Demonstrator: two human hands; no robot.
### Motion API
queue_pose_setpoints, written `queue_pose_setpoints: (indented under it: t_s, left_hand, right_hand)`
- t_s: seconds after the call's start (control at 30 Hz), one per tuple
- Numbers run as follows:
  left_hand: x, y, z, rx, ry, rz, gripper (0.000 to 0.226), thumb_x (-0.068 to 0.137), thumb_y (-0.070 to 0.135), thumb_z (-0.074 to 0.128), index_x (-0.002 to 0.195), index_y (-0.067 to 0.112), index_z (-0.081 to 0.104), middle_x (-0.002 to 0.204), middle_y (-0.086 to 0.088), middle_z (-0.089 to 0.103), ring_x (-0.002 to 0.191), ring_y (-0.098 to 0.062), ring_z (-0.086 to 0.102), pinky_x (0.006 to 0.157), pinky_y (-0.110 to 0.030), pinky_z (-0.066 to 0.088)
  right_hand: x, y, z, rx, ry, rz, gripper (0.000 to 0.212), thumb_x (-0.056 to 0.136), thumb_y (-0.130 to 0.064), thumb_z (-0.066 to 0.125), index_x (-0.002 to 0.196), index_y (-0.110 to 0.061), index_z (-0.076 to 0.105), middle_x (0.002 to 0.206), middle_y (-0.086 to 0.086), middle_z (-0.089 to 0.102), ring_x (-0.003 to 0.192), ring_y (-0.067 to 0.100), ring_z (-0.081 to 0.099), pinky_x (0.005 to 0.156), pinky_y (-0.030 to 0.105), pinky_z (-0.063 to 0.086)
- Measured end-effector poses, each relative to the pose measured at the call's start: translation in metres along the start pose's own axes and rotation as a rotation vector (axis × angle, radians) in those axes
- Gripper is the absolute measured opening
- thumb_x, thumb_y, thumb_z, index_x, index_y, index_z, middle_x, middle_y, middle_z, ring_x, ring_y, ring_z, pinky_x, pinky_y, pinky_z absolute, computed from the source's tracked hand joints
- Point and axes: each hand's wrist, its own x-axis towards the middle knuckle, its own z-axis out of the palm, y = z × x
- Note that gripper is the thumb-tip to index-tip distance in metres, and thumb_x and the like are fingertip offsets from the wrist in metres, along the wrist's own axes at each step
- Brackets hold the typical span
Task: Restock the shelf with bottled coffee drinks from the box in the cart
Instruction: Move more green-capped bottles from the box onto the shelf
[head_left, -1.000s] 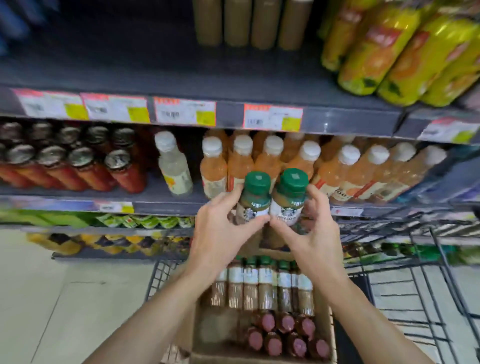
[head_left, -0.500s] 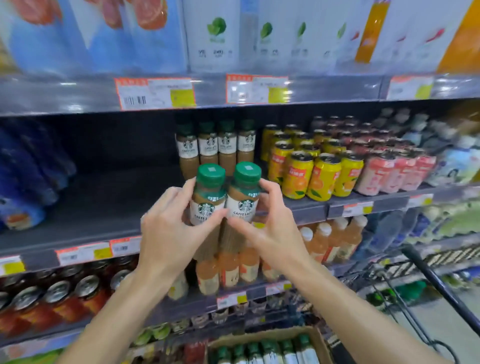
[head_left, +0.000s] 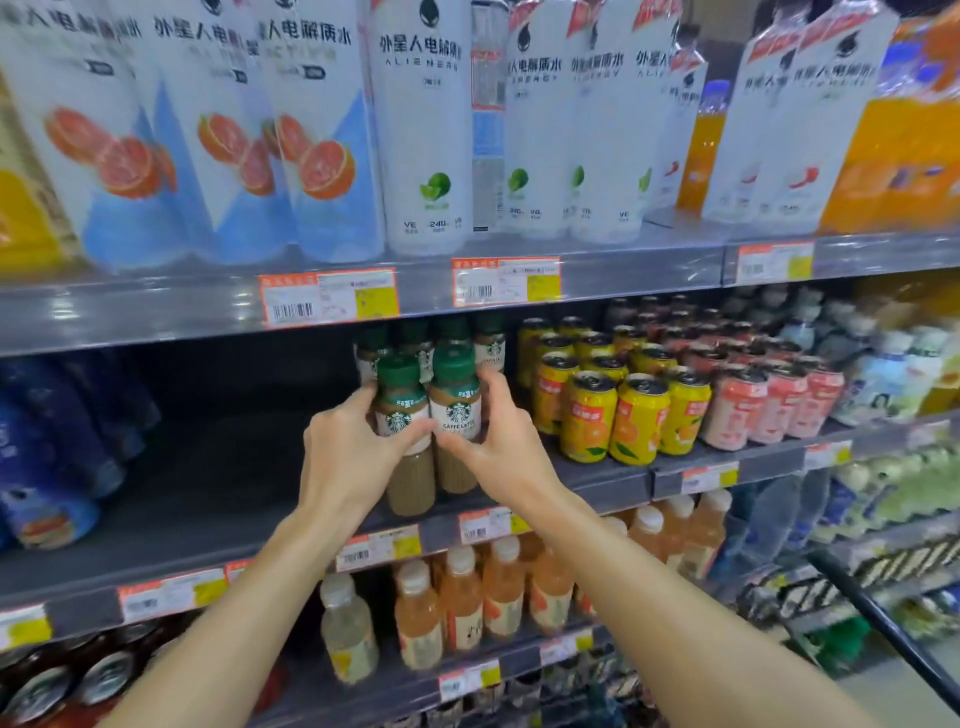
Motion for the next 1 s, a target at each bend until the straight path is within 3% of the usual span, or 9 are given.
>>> queue_pose_setpoints:
  t_s: [0.17, 0.37, 0.57, 0.8, 1.0]
  left_hand:
    - [0.005, -0.004, 0.004, -0.007, 0.004, -0.035, 0.052, 0.07, 0.048, 0.08, 0.115, 0.026, 0.066, 0.093, 0.012, 0.072, 0.085, -0.003, 0.065, 0.079, -0.024, 0.054]
    - [0.007, -0.013, 0.005, -0.024, 0.038, -0.098, 0.062, 0.066, 0.046, 0.083, 0.12, 0.021, 0.066, 0.092, 0.006, 0.071, 0.086, -0.01, 0.066, 0.08, -0.03, 0.054]
    - [0.008, -0.009, 0.014, -0.012, 0.043, -0.073, 0.06, 0.069, 0.046, 0.081, 0.119, 0.018, 0.066, 0.092, 0.001, 0.073, 0.086, -0.014, 0.067, 0.078, -0.03, 0.053]
    - [0.016, -0.018, 0.017, 0.042, 0.026, -0.019, 0.056, 0.07, 0.055, 0.076, 0.112, 0.019, 0.068, 0.088, 0.002, 0.074, 0.084, -0.016, 0.068, 0.078, -0.034, 0.055]
    - [0.018, -0.031, 0.025, 0.048, 0.014, -0.049, 0.068, 0.07, 0.057, 0.075, 0.123, 0.017, 0.063, 0.095, -0.001, 0.074, 0.091, -0.018, 0.068, 0.081, -0.034, 0.055]
  right_hand:
    - [0.005, 0.004, 0.007, 0.032, -0.015, 0.036, 0.072, 0.084, -0.029, 0.075, 0.141, -0.034, 0.031, 0.124, -0.012, 0.065, 0.112, 0.001, 0.061, 0.094, 0.035, 0.054]
    - [0.012, 0.007, 0.015, -0.002, -0.04, 0.065, 0.072, 0.081, -0.035, 0.076, 0.137, -0.038, 0.032, 0.124, -0.007, 0.065, 0.113, 0.012, 0.062, 0.091, 0.04, 0.054]
    - [0.013, 0.022, 0.017, -0.022, -0.039, 0.113, 0.073, 0.08, -0.034, 0.076, 0.137, -0.035, 0.03, 0.123, -0.001, 0.066, 0.114, 0.018, 0.061, 0.091, 0.044, 0.053]
    - [0.015, 0.028, 0.019, 0.0, -0.048, 0.128, 0.072, 0.082, -0.028, 0.075, 0.139, -0.029, 0.032, 0.123, -0.002, 0.066, 0.11, 0.014, 0.063, 0.091, 0.04, 0.054]
    - [0.02, 0.03, 0.023, 0.0, -0.039, 0.117, 0.075, 0.081, -0.026, 0.077, 0.141, -0.028, 0.032, 0.124, -0.001, 0.066, 0.113, 0.015, 0.062, 0.093, 0.04, 0.053]
